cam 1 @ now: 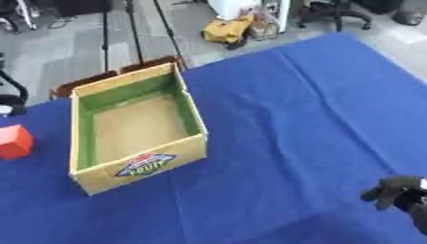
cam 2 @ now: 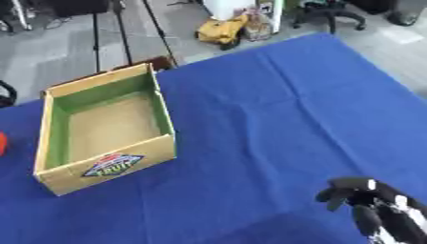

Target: Pick up objects on the table and place them in the box.

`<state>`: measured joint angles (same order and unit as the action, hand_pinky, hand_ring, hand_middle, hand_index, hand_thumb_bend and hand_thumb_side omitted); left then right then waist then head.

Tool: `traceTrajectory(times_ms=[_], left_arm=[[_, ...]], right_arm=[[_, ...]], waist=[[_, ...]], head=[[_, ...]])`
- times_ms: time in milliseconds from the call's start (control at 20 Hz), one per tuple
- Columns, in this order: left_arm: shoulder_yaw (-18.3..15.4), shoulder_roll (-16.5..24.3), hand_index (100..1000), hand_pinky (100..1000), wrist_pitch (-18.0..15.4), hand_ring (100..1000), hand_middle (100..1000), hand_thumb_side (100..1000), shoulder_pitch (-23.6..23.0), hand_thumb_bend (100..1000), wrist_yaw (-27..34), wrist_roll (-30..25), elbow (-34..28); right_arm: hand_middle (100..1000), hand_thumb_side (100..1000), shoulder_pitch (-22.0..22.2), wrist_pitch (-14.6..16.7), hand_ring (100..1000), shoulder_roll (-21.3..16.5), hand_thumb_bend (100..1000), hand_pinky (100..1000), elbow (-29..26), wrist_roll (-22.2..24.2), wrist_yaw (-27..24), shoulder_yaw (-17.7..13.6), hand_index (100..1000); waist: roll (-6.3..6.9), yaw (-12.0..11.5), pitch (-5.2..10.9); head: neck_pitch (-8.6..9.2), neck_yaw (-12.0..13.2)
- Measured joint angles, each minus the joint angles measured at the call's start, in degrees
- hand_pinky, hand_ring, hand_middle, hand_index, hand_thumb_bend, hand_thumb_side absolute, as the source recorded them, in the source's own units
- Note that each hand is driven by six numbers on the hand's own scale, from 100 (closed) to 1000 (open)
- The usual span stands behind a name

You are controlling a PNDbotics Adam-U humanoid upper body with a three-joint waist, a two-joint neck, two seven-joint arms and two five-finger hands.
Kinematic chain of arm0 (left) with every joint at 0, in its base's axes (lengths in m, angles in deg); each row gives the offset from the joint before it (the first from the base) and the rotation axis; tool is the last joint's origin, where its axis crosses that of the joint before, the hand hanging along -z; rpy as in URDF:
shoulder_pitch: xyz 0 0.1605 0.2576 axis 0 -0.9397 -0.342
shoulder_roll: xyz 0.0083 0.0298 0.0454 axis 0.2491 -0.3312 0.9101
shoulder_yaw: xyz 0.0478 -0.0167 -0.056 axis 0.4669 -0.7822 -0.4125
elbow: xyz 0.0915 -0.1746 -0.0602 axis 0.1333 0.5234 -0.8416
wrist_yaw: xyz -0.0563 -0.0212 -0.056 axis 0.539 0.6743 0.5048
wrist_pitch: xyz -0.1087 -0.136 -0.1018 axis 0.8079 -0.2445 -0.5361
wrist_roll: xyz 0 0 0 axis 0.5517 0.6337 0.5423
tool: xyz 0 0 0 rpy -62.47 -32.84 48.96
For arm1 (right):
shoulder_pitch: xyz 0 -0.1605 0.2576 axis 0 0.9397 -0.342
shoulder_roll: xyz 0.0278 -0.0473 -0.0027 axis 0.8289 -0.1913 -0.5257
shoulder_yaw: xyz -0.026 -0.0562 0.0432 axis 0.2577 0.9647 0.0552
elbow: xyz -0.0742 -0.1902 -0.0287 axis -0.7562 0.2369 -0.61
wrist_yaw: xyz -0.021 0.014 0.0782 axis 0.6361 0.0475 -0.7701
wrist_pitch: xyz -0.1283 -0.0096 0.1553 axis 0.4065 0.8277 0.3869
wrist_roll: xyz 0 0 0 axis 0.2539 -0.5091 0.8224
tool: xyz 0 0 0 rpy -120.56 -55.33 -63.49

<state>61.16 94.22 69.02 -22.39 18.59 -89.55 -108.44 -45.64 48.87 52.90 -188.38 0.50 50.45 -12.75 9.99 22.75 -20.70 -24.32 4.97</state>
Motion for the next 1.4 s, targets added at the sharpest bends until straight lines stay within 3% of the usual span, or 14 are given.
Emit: traceTrajectory(times_ms=[500, 900, 1400], left_arm=[[-0.6, 0.0, 922, 706, -0.3, 753, 784, 451, -1.6, 683, -2.8, 0.0, 0.2], [-0.6, -0.2, 914, 706, -0.3, 750, 790, 457, -2.3, 674, -5.0, 0.2, 0.3], [-0.6, -0.6, 915, 708, -0.8, 750, 794, 468, -2.8, 680, -5.7, -0.6, 0.0]], right_arm=[[541, 542, -0.2, 0.0, 719, 0.7, 100, 804, 0.3, 0.0, 0.6, 0.0, 810], [541, 547, -0.3, 0.0, 719, 0.9, 100, 804, 0.6, 0.0, 1.2, 0.0, 810], [540, 552, -0.5, 0.0, 720, 1.3, 100, 805, 0.8, -0.1, 1.6, 0.0, 810]], waist=[[-0.26, -0.5, -0.84], [-0.45, -1.0, -1.43], [-0.31, -1.3, -1.86]], head=[[0.29, 0.0], [0.28, 0.7], [0.91, 7.5]])
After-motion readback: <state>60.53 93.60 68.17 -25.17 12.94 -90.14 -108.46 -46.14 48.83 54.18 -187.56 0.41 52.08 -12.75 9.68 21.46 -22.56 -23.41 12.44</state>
